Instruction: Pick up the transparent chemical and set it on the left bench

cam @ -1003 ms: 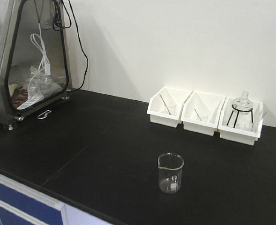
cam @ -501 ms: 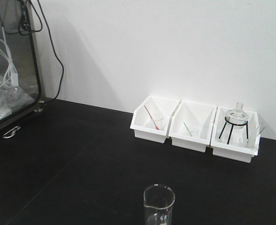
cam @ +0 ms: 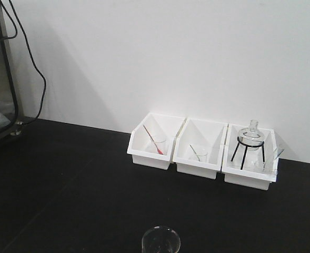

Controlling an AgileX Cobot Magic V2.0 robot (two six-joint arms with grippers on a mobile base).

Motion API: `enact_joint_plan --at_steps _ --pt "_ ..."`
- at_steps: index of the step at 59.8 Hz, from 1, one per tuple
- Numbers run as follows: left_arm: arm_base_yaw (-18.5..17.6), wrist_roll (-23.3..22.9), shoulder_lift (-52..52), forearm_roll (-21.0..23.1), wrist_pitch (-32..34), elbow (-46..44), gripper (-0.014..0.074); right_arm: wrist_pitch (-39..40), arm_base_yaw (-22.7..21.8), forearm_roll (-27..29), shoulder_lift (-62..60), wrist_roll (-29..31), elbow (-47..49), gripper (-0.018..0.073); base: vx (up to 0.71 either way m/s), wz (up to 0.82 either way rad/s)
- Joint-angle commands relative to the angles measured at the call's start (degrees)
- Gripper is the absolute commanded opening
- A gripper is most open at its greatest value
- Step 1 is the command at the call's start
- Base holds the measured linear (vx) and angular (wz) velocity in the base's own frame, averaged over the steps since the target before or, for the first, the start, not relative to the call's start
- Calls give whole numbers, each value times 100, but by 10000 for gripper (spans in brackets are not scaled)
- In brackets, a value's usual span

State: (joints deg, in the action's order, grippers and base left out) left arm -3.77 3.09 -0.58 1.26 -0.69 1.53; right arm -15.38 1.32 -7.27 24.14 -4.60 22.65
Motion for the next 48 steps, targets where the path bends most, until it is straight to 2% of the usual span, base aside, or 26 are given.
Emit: enact_joint_plan --at_steps 1,5,9,28,38,48 --pt "-10 -45 -110 4 449 93 -3 545 -29 -343 18 225 185 -4 5 -9" --pt "-10 -45 -110 4 449 93 -3 626 -29 -774 18 500 185 -4 4 -6" --pt "-10 -45 -110 4 449 93 -3 617 -29 -957 18 560 185 -4 3 -3" --pt "-10 -45 -110 4 449 93 -3 722 -29 -944 18 558 185 -4 0 0" --pt "-10 -45 -110 4 449 93 -3 888 -29 -569 38 365 185 -4 0 0" --pt "-10 -45 -110 4 449 93 -3 2113 -23 650 519 -190 185 -4 0 0"
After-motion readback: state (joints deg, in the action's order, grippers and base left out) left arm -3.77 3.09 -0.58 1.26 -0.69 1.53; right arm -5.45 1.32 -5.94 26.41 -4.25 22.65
